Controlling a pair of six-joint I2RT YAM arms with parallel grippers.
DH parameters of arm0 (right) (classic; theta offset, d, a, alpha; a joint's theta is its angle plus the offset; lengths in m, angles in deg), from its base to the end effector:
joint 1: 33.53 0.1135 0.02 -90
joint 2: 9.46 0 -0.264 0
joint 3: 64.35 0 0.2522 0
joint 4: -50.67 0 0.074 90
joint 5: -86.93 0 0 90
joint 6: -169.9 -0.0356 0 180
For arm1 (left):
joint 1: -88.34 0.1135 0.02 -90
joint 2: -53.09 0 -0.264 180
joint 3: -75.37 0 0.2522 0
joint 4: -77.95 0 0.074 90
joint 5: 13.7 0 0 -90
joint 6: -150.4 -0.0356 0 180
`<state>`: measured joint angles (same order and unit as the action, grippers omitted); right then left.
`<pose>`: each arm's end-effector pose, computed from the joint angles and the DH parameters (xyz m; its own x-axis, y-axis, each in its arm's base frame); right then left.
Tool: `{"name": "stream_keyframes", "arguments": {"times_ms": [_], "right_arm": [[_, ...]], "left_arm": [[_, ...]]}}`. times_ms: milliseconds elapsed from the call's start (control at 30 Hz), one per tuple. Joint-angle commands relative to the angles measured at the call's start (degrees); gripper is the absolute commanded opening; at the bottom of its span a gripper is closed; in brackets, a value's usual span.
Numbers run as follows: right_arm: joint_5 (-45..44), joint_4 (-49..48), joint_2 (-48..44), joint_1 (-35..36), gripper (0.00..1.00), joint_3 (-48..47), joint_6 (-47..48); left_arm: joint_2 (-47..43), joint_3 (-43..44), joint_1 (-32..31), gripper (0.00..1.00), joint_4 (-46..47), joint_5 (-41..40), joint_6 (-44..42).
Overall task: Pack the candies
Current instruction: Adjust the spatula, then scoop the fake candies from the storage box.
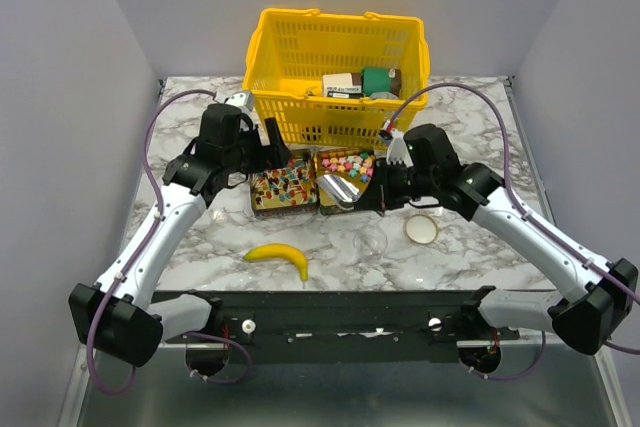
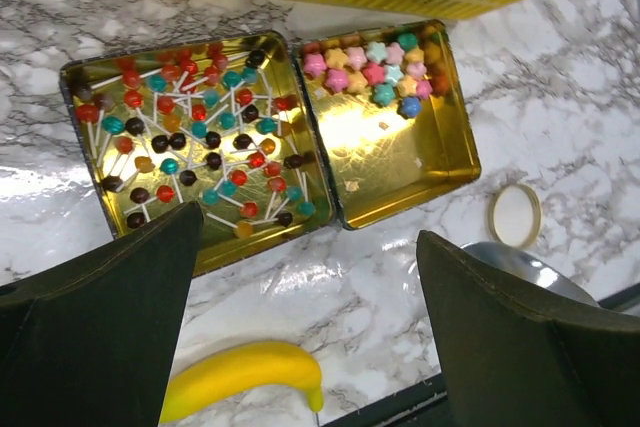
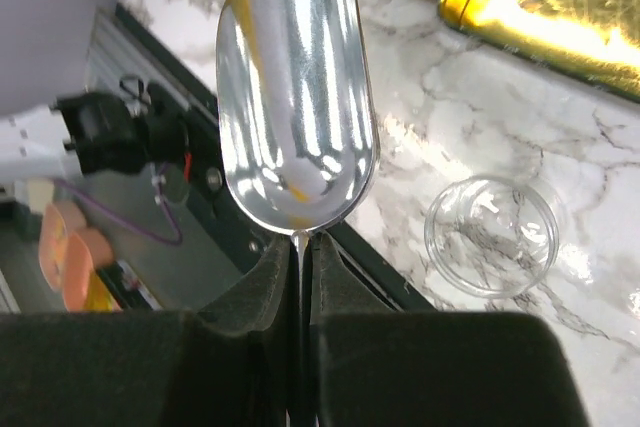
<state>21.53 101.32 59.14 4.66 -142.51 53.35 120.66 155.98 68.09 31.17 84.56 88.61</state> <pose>0.1893 0.1678 0.3313 -0.8236 -0.1308 -0.5519 -0.4926 0.6474 0.5816 0.2382 -0.0933 0.3538 -0.6741 -0.2499 -0.6951 0.1543 0.8726 -0.4634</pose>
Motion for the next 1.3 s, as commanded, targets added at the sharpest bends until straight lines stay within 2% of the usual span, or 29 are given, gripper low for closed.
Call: {"name": "stream_keyframes", "arguments": {"times_ms": [0,100,267,500,1033,1267], "right_arm": [[-10.17,-2.96,3.98,0.21,0.01,-3.36,-15.18],[-12.63,-0.25,7.59,0.21,0.01,-4.24,-20.45],[-15.89,1.87,10.15,0.21,0.01,-4.77,-27.14],[-21.77,3.36,15.15,0.3,0.01,-6.61,-37.16],[-26.53,5.3,30.53,0.48,0.01,-15.66,-46.05],[-26.27,4.51,34.67,1.0,0.01,-15.94,-50.53]], "left_arm": [[1.32,-1.54,-0.05,0.99,2.34,-7.81,3.78],[3.78,-3.12,-0.05,0.99,3.74,-8.34,4.66],[6.52,-5.15,-0.14,0.98,7.69,-2.81,4.14],[12.13,-4.62,-0.14,0.98,9.46,-0.61,2.73],[21.11,-2.78,-2.68,0.95,15.43,3.79,2.12],[26.64,0.12,-4.44,0.91,14.82,3.7,2.03]]}}
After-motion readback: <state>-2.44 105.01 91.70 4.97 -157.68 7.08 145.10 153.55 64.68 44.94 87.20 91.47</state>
